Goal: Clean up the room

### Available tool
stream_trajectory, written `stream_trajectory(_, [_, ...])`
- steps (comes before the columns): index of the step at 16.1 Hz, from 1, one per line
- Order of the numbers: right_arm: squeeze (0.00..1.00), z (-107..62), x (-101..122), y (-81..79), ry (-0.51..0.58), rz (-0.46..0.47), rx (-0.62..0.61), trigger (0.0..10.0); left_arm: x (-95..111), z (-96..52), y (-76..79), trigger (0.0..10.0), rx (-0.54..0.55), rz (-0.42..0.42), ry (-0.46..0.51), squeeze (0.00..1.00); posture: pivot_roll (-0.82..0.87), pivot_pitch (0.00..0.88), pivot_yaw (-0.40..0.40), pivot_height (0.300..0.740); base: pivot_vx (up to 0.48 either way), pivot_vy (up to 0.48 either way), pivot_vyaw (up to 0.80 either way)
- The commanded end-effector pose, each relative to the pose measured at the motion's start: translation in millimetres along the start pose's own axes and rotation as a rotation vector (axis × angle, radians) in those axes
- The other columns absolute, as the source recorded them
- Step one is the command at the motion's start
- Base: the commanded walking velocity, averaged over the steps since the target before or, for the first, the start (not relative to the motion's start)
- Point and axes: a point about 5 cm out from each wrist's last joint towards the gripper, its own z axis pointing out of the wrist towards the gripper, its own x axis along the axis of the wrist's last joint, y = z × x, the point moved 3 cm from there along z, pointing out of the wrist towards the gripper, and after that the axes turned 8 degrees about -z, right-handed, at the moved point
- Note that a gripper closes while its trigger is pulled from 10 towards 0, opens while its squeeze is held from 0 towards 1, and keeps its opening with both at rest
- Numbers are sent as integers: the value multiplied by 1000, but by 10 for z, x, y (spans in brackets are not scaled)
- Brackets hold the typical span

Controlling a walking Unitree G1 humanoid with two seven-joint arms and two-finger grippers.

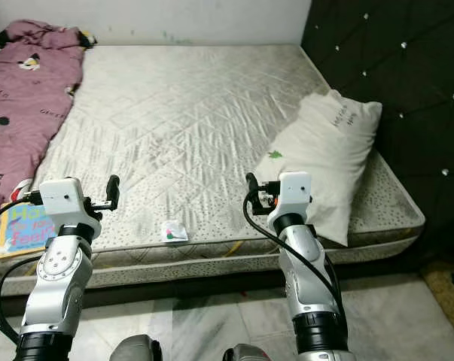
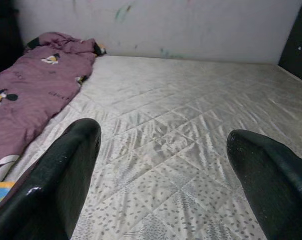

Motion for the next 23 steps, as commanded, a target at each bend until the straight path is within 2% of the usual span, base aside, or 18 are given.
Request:
stream_trajectory(1, [0, 22, 34, 3, 5, -4, 5, 10000, 36, 22, 40, 10000, -25, -5, 13, 0, 41, 0, -52, 740, 244, 0, 0])
stream_trajectory(14, [0, 76, 99, 2, 15, -23, 26, 10000, 78, 59, 74, 10000, -43, -8, 19, 0, 38, 0, -54, 740, 294, 0, 0])
stream_trajectory(23, [0, 87, 95, -3, 12, -15, 29, 10000, 64, 74, 76, 10000, -50, -16, 7, 0, 38, 0, -52, 740, 62, 0, 0])
